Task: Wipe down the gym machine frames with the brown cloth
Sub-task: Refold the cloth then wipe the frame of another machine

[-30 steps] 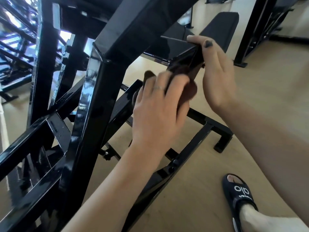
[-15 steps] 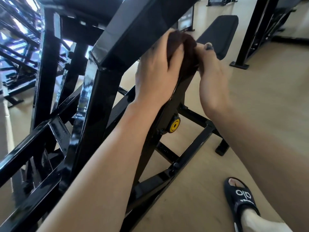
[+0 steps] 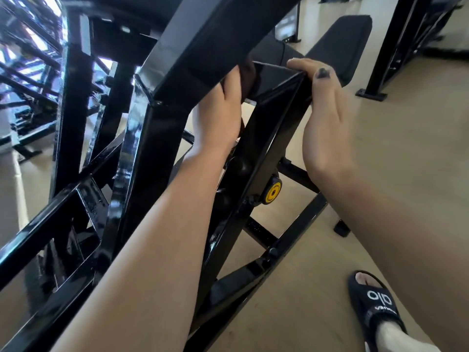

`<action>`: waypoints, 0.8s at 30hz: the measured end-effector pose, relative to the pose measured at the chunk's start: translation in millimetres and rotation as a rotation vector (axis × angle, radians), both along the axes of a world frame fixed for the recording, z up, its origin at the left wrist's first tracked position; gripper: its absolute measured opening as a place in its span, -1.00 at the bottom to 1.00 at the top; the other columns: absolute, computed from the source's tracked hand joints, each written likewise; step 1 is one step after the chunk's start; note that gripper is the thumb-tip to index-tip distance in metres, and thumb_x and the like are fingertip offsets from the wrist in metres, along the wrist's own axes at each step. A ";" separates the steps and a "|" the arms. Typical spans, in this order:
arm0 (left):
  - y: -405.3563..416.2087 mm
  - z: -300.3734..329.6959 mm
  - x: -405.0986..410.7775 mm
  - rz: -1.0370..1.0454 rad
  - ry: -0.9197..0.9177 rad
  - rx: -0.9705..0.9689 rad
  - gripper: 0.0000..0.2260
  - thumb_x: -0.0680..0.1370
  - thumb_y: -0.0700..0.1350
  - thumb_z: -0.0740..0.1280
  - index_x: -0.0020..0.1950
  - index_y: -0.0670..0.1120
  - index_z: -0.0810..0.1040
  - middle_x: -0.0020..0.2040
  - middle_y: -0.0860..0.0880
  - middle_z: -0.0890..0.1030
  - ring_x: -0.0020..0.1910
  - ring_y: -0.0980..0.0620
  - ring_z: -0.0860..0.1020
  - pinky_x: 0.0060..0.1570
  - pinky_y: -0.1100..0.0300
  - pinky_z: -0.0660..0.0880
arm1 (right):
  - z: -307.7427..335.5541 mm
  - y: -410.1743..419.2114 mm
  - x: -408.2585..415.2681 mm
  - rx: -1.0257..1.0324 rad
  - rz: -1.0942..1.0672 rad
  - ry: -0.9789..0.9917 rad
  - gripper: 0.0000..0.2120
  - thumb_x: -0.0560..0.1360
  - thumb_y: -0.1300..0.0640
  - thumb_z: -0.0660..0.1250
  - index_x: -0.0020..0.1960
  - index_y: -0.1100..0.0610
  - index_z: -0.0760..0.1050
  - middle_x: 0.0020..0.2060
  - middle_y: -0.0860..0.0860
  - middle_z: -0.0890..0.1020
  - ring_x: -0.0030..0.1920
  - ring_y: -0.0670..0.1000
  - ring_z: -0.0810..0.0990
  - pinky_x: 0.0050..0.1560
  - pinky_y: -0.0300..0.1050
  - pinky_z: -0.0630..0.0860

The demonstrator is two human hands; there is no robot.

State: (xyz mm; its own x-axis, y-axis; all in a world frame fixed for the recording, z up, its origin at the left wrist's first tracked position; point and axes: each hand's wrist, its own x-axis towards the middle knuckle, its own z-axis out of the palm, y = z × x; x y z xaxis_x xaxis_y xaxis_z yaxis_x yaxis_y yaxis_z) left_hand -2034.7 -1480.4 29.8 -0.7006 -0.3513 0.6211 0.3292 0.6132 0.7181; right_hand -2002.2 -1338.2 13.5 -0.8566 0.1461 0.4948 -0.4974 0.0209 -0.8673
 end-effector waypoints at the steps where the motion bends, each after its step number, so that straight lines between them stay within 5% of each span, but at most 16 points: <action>1: 2.2 1.6 1.8 0.011 0.012 0.019 -0.68 0.71 -0.09 0.21 0.36 -0.24 0.53 0.32 -0.02 0.57 0.25 0.20 0.47 0.14 0.65 0.21 | 0.2 -1.4 -0.3 0.001 -0.013 0.000 -0.60 0.76 0.16 -0.03 0.28 0.12 0.58 0.20 -0.15 0.59 0.19 -0.42 0.46 0.18 -0.52 0.28; 6: 15.0 -3.3 31.8 -0.167 0.053 -0.267 -0.74 0.69 -0.05 0.23 0.31 -0.15 0.49 0.13 0.10 0.49 0.19 0.06 0.48 0.16 0.24 0.43 | 0.9 -5.3 -1.7 -0.040 -0.009 -0.023 -0.62 0.73 0.17 -0.01 0.23 0.11 0.59 0.18 -0.06 0.61 0.16 -0.28 0.52 0.15 -0.44 0.36; 10: 13.8 0.6 46.4 -0.247 0.073 -0.457 -0.76 0.66 -0.07 0.27 0.27 -0.16 0.49 0.18 0.09 0.45 0.20 -0.05 0.49 0.05 0.21 0.45 | 3.8 -4.7 -2.9 -0.107 0.021 -0.044 -0.62 0.71 0.19 0.00 0.20 0.17 0.60 0.13 0.00 0.64 0.08 -0.25 0.56 0.06 -0.43 0.40; 16: 9.0 -21.8 80.4 -0.181 0.038 -0.538 -0.76 0.65 -0.03 0.29 0.25 -0.13 0.52 0.22 -0.03 0.52 0.17 0.03 0.51 -0.06 0.19 0.51 | 3.4 -3.4 -1.2 -0.063 -0.009 -0.089 -0.59 0.70 0.12 -0.02 0.23 0.09 0.60 0.15 -0.11 0.59 0.16 -0.22 0.51 0.31 -0.14 0.47; 18: 5.0 -22.9 86.7 -0.177 0.010 -0.538 -0.75 0.65 -0.01 0.27 0.27 -0.10 0.51 0.23 -0.02 0.52 0.17 0.04 0.51 -0.07 0.14 0.55 | 7.9 -2.7 3.3 -0.002 -0.030 -0.097 -0.59 0.70 0.08 -0.01 0.30 0.06 0.58 0.22 -0.14 0.57 0.23 -0.26 0.48 0.40 -0.12 0.41; 21: 5.9 -20.4 93.5 -0.165 -0.014 -0.395 -0.76 0.66 -0.03 0.28 0.28 -0.10 0.51 0.21 -0.01 0.54 0.16 0.04 0.52 0.02 0.08 0.55 | 7.9 -3.2 26.0 0.155 -0.105 -0.031 -0.59 0.70 0.03 0.04 0.45 0.07 0.46 0.34 -0.14 0.51 0.32 -0.32 0.41 0.36 -0.37 0.32; 24: 5.0 -21.2 105.7 -0.125 0.065 -0.172 -0.79 0.67 -0.06 0.30 0.26 -0.11 0.50 0.14 -0.01 0.58 0.10 0.11 0.54 0.07 0.31 0.47 | -9.9 -9.8 65.1 0.105 -0.149 0.076 -0.60 0.67 0.02 0.10 0.46 0.08 0.42 0.32 -0.15 0.49 0.35 -0.26 0.42 0.37 -0.32 0.34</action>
